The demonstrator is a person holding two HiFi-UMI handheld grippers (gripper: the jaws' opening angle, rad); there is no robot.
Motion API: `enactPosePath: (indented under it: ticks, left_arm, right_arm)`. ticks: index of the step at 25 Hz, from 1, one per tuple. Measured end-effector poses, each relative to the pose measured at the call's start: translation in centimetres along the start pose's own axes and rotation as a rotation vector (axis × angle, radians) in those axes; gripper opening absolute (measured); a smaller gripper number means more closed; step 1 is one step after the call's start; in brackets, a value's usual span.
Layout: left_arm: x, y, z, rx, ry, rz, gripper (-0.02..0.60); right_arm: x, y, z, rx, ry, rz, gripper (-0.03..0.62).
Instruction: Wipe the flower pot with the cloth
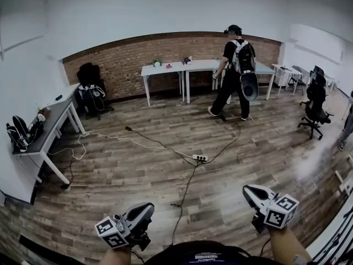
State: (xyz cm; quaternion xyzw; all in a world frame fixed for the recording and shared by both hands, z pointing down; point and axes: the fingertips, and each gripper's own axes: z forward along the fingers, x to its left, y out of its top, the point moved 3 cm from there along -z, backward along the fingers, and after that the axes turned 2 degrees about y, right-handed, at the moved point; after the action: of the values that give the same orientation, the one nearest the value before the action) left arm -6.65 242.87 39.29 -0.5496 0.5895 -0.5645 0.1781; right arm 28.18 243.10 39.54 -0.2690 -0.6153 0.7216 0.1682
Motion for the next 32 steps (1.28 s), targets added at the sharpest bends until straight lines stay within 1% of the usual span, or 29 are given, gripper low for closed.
enactPosePath:
  ticks: [4, 10, 13, 16, 19, 22, 26, 28, 32]
  left_arm:
    - [4.6, 1.8, 1.1, -0.012, 0.007, 0.005, 0.002]
    - [13.1, 7.3, 2.1, -0.005, 0.006, 0.019, 0.002]
    - [16.8, 7.9, 3.1, 0.019, 0.01, 0.02, 0.002]
    - [19.6, 7.5, 3.8, 0.025, 0.025, -0.027, 0.002]
    - [21.0, 5.8, 4.4, 0.036, 0.048, -0.069, 0.002]
    - [22.1, 4.1, 5.1, 0.032, 0.106, -0.098, 0.002]
    - [22.3, 4.0, 8.3, -0.012, 0.169, -0.058, 0.002]
    - [21.3, 3.6, 10.8, -0.037, 0.196, -0.041, 0.002]
    - [19.1, 1.5, 16.3, -0.068, 0.233, -0.013, 0.002]
  right_arm:
    - [-2.0, 1.0, 5.0, -0.001, 0.01, -0.003, 0.0]
    - [-3.6, 3.8, 14.3, -0.023, 0.007, 0.009, 0.0]
    - [-4.6, 3.4, 17.9, -0.011, 0.021, 0.013, 0.0]
    - [-5.5, 2.1, 20.8, 0.026, 0.039, 0.033, 0.0]
    - [-7.6, 1.4, 22.4, 0.047, 0.051, 0.067, 0.0]
    - [-10.1, 0.9, 23.7, 0.062, 0.089, 0.079, 0.0]
    - [-14.3, 2.3, 24.8, 0.064, 0.166, 0.054, 0.0]
    - [-17.1, 3.3, 24.4, 0.065, 0.197, 0.052, 0.0]
    - [-23.4, 5.4, 22.2, 0.063, 0.233, 0.031, 0.0]
